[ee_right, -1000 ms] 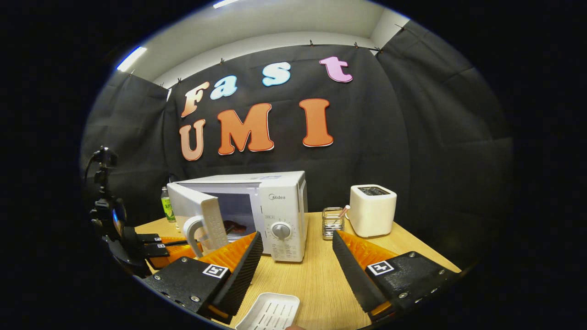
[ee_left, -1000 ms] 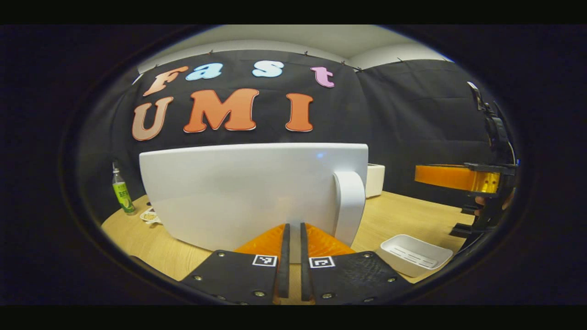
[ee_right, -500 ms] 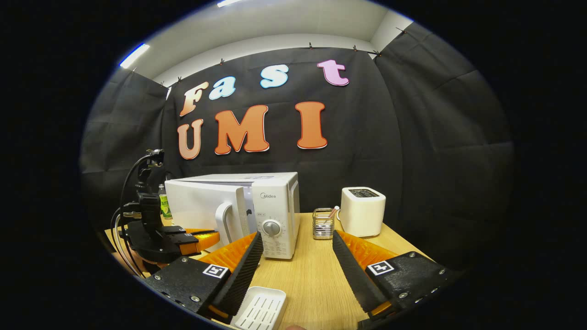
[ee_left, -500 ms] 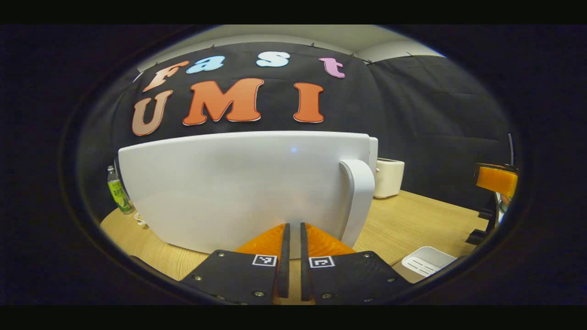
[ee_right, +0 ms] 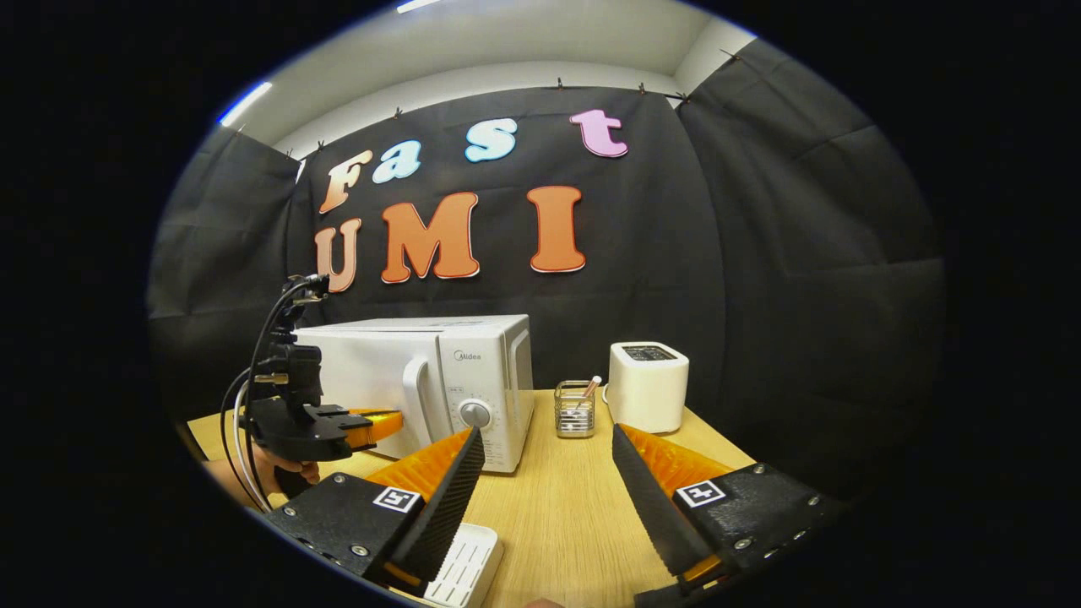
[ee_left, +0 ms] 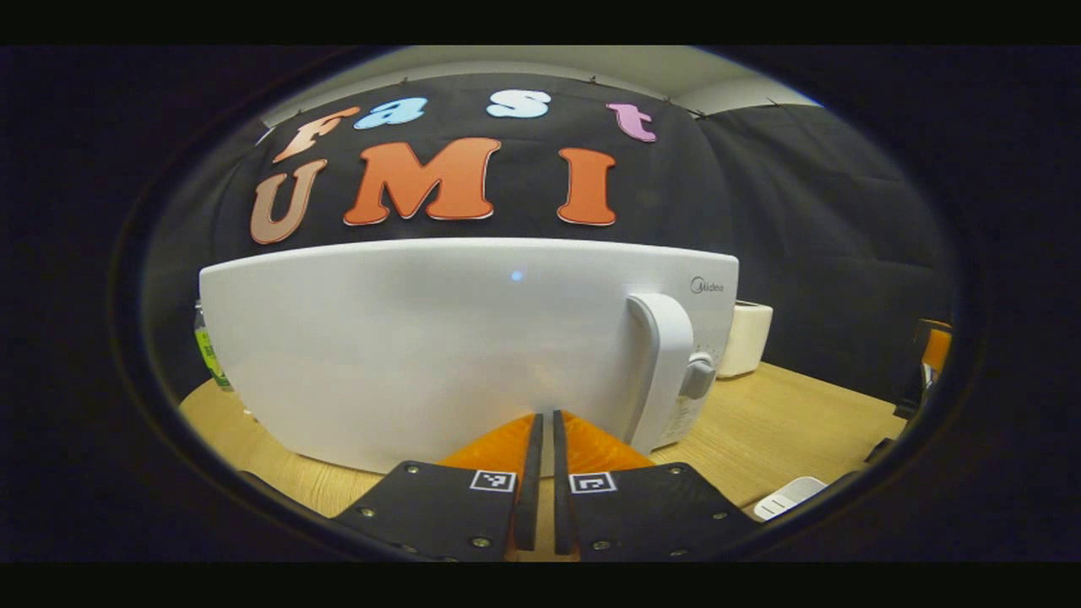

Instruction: Open the microwave oven with the left hand, put the food in, and close the microwave oven.

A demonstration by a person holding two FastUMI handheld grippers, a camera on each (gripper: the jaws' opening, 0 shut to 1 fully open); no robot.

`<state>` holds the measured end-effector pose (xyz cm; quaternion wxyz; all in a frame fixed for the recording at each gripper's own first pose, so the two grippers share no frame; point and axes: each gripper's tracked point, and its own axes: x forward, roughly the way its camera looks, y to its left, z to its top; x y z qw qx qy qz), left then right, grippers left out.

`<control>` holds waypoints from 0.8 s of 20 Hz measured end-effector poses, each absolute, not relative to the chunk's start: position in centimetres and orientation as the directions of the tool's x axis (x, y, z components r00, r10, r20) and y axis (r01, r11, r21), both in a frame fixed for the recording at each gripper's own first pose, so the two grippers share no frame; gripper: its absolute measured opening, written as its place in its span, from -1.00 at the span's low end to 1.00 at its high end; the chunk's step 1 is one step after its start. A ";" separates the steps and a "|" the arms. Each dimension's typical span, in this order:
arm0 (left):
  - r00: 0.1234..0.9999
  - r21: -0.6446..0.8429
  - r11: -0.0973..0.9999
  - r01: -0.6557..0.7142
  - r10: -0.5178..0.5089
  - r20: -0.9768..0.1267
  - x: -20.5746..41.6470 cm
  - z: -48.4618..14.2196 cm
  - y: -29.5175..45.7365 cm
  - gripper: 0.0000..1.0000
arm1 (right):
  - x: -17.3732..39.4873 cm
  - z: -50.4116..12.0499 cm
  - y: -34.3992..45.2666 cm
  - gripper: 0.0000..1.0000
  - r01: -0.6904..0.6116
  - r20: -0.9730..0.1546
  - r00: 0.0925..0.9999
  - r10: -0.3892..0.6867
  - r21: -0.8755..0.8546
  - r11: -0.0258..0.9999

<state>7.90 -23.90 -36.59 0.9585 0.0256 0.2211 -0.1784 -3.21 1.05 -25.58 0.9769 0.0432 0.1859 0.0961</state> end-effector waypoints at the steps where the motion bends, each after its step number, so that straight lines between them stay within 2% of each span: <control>1: 0.838 -0.030 0.933 0.357 -0.335 -0.431 8.0 -36.5 -24.1 -0.87 | -3.2 -25.6 1.1 0.89 -0.172 -0.352 0.913 0.205 0.123 0.977; 2: 0.839 -0.026 0.934 0.357 -0.333 -0.431 7.9 -36.6 -24.1 -0.81 | -3.1 -25.6 1.1 0.89 -0.170 -0.354 0.913 0.204 0.125 0.977; 4: 0.844 -0.006 0.932 0.362 -0.330 -0.422 7.8 -36.7 -24.2 -0.88 | -3.2 -25.7 1.5 0.89 -0.169 -0.358 0.910 0.207 0.135 0.976; 8: 0.858 0.046 0.930 0.365 -0.317 -0.403 8.6 -36.8 -24.3 -0.81 | -3.4 -25.1 2.5 0.89 -0.186 -0.350 0.910 0.222 0.134 0.973; 12: 0.853 0.043 0.928 0.370 -0.321 -0.413 8.4 -36.6 -24.5 -0.87 | -4.0 -24.0 2.6 0.89 -0.188 -0.335 0.917 0.216 0.114 0.975; 15: 0.870 0.024 0.934 0.357 -0.324 -0.371 7.8 -33.6 -23.8 -0.87 | -3.9 -22.7 2.5 0.89 -0.181 -0.322 0.924 0.206 0.105 0.978; 16: 0.875 0.010 0.935 0.354 -0.327 -0.357 7.5 -32.3 -23.5 -0.77 | -3.8 -22.2 2.5 0.89 -0.180 -0.315 0.927 0.202 0.100 0.979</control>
